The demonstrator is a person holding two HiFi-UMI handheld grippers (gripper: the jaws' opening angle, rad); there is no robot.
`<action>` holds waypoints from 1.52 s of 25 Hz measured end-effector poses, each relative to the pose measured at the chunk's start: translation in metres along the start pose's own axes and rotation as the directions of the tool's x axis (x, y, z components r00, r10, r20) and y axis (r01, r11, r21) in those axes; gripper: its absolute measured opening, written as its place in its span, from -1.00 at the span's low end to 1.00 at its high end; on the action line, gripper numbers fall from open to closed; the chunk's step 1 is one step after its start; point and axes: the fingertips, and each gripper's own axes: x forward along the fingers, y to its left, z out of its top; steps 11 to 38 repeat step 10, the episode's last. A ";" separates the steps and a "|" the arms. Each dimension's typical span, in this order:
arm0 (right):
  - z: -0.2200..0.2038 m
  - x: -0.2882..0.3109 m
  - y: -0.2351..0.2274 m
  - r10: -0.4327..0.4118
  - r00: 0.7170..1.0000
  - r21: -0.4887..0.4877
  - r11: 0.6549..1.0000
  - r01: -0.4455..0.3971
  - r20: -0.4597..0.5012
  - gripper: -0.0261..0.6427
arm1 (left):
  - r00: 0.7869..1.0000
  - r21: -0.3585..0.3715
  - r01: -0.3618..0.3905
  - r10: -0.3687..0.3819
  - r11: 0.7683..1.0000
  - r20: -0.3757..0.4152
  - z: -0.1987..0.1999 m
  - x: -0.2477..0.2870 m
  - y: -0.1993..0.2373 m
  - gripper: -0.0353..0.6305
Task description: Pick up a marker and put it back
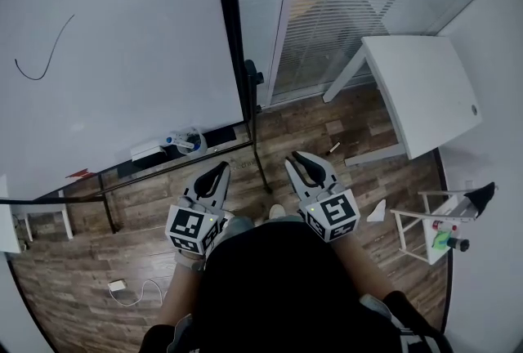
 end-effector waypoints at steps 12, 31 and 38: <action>0.005 0.001 0.009 0.041 0.999 -0.026 0.999 -0.040 0.007 -0.66 | 1.000 0.008 -0.018 0.018 1.000 0.005 -0.005 -0.006 -0.004 -0.82; 0.005 0.001 0.009 0.041 0.999 -0.026 0.999 -0.040 0.007 -0.66 | 1.000 0.008 -0.018 0.018 1.000 0.005 -0.005 -0.006 -0.004 -0.82; 0.005 0.001 0.009 0.041 0.999 -0.026 0.999 -0.040 0.007 -0.66 | 1.000 0.008 -0.018 0.018 1.000 0.005 -0.005 -0.006 -0.004 -0.82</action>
